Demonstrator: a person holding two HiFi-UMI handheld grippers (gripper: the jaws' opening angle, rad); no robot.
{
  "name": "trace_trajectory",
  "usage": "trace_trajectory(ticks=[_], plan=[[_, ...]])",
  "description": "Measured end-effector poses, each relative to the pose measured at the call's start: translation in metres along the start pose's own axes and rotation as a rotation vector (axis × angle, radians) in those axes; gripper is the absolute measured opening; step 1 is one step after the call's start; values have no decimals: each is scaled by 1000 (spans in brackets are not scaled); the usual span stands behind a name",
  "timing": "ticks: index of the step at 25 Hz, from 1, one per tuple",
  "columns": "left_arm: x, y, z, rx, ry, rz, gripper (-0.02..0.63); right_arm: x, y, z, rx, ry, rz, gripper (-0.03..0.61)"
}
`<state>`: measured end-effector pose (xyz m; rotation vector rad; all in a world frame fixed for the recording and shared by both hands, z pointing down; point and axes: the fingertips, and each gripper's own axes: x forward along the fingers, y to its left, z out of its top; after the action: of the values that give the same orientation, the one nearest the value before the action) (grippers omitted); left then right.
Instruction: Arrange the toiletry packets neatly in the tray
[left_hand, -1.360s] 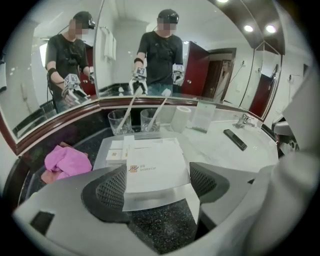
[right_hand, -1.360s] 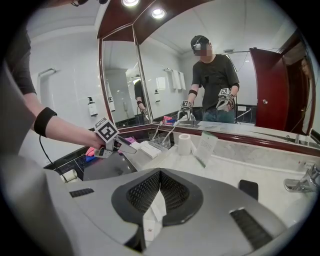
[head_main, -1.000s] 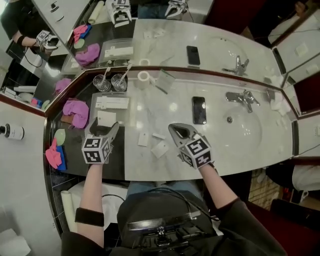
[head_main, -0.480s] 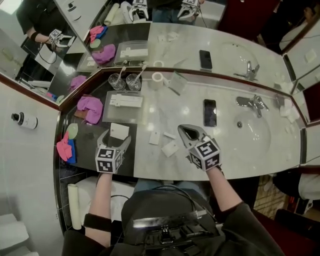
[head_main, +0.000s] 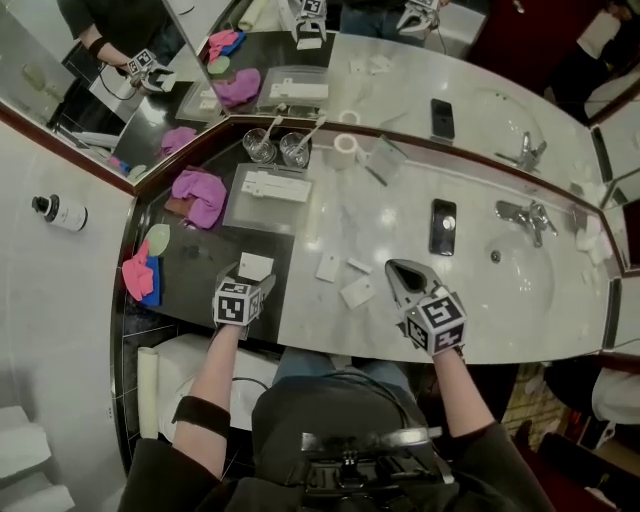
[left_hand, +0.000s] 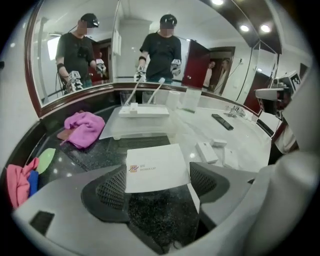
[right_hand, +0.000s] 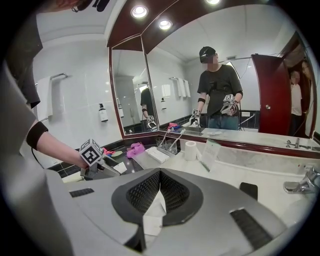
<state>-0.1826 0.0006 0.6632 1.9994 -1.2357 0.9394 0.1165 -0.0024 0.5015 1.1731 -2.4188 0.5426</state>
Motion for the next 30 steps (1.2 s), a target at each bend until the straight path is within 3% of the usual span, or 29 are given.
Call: trace_trajectory(ticks=[11,15,20,24,26,30], plan=[[40,19,-32,-65,87,-5,397,-6,-4,-21,7,57,-26,15],[40,23,-37,-66,92,23,431,-8,-8,-21,5,62,-33,15],[34,22,-33,-52,55,26,440,-4,-7,-19,3,59,-26,15],[17,21,-9,-37,-16,40,440,1,-7,-17,4,55,-15,15],[6,19,11,-14,-64,48,416,4,-8,-13,4,48,-15,15],[-24,13,53,38,-184,66,255,8,-6,-2,0,30,-11,15]])
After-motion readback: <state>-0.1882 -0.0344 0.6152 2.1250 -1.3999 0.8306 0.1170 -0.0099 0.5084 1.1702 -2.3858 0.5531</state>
